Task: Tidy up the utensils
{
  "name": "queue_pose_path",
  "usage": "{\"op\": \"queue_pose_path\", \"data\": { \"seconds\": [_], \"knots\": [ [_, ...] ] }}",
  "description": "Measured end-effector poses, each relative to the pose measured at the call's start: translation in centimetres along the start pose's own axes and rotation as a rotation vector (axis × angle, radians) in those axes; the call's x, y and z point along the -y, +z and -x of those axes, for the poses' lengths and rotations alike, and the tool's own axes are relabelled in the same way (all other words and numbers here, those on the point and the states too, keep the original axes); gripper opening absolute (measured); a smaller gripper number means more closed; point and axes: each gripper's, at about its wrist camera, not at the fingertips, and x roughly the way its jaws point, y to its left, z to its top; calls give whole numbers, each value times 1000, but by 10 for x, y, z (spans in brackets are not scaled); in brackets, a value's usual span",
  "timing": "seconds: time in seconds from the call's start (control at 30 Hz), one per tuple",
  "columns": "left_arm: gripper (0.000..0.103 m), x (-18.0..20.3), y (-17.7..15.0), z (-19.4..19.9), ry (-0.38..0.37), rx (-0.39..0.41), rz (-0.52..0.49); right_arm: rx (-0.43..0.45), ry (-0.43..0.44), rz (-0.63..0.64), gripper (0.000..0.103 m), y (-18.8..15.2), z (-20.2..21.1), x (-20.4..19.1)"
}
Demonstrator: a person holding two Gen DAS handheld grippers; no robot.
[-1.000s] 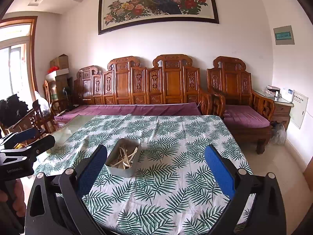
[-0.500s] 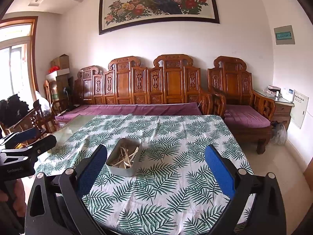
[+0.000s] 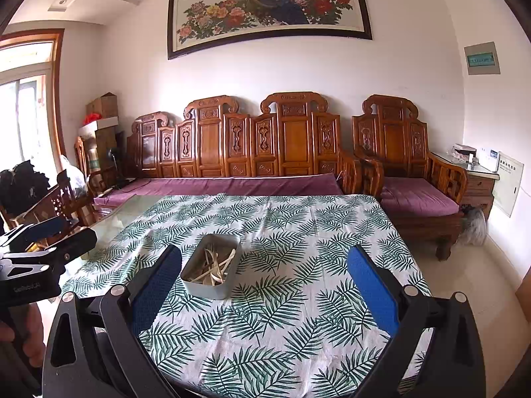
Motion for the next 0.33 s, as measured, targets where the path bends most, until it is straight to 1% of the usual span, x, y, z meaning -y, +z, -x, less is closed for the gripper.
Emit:
{"op": "queue_pose_path", "data": {
  "seconds": [0.33],
  "knots": [
    [95,1,-1,-1,6,-5,-1,-1,0,-1,100,0,0,0]
  ]
}}
